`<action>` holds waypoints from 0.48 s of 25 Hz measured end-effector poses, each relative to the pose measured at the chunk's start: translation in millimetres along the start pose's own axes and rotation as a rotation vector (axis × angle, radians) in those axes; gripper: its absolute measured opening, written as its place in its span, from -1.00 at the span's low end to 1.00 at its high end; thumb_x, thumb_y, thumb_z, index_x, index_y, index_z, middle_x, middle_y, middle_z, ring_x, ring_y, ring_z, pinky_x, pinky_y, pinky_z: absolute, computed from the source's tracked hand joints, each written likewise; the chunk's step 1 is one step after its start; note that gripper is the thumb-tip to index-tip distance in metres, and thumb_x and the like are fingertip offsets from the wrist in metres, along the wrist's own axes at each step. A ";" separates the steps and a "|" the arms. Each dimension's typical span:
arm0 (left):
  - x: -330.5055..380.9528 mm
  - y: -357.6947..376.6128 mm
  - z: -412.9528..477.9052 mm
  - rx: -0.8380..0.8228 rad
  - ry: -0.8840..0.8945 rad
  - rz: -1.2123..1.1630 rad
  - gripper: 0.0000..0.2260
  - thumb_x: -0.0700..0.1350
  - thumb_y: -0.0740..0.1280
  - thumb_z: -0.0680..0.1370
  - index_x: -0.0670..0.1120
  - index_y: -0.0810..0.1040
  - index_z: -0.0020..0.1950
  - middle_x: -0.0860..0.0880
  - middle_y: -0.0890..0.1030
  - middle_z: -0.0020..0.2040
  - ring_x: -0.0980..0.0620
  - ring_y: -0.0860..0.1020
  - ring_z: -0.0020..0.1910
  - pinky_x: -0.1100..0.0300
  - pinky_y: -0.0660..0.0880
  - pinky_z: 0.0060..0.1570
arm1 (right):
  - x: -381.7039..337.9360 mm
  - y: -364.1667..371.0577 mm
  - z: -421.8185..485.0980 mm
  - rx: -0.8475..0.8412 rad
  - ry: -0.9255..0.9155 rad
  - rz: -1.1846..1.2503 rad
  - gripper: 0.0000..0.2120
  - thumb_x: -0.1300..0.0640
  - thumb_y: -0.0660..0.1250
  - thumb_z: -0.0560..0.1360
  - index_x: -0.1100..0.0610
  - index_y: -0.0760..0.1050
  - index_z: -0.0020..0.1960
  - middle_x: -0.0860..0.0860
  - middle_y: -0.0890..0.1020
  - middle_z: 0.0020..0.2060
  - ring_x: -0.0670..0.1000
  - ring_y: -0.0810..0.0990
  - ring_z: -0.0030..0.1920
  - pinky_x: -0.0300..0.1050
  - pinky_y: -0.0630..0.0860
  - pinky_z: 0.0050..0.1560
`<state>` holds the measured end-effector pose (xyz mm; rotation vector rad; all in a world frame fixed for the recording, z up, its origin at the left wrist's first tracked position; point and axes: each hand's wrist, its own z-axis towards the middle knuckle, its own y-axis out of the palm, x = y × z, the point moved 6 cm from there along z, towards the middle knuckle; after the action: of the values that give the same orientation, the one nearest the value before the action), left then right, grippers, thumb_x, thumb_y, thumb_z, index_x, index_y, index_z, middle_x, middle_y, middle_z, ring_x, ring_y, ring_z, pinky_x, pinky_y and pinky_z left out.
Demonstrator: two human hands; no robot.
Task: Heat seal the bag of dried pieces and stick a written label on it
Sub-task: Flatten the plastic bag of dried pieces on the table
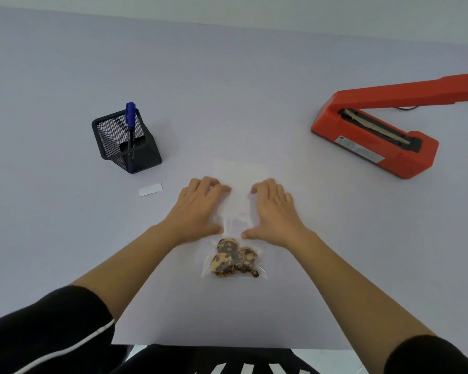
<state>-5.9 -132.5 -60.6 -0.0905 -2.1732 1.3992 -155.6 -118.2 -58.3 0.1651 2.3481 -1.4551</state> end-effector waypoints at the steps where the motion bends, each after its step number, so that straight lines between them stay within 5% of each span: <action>1: 2.3 3.9 -7.9 0.033 0.023 -0.047 -0.47 0.01 0.44 0.39 0.00 0.38 0.31 -0.03 0.40 0.23 -0.05 0.31 0.17 0.07 0.33 0.17 | 0.5 4.6 -8.7 0.042 -0.007 0.043 -0.36 -0.06 0.50 0.27 0.09 0.25 0.20 0.02 0.32 0.13 0.06 0.31 0.13 -0.11 0.23 0.02; 3: 3.0 14.5 -18.9 0.037 0.084 -0.161 -0.75 -0.11 0.40 0.46 -0.03 0.56 0.13 -0.04 0.53 0.08 -0.06 0.40 0.08 0.06 0.40 0.09 | 1.9 16.7 -22.7 0.097 -0.012 0.158 -0.63 0.01 0.43 0.37 0.06 0.38 0.09 -0.04 0.42 0.06 0.03 0.37 0.10 -0.14 0.22 -0.03; 5: 2.4 21.6 -21.1 0.014 0.127 -0.221 -0.79 -0.19 0.38 0.48 -0.05 0.62 0.10 -0.04 0.58 0.06 -0.06 0.45 0.07 0.16 0.37 0.09 | 2.4 25.9 -30.0 0.114 -0.033 0.218 -0.76 0.06 0.36 0.44 0.01 0.47 0.10 -0.08 0.48 0.08 0.00 0.40 0.12 -0.17 0.21 -0.02; 12: -0.1 9.3 3.7 -0.123 0.116 -0.166 -0.37 -0.05 0.43 0.44 -0.05 0.27 0.46 -0.01 0.28 0.44 0.02 0.20 0.40 0.22 0.11 0.35 | 0.9 14.5 -13.3 0.012 -0.082 0.061 -0.38 -0.06 0.37 0.41 -0.06 0.23 0.41 -0.14 0.27 0.40 -0.08 0.23 0.37 -0.11 0.15 0.21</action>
<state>-9.7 -131.3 -69.8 -0.0341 -2.1174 1.1401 -155.6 -99.9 -65.5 0.1757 2.2492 -1.4204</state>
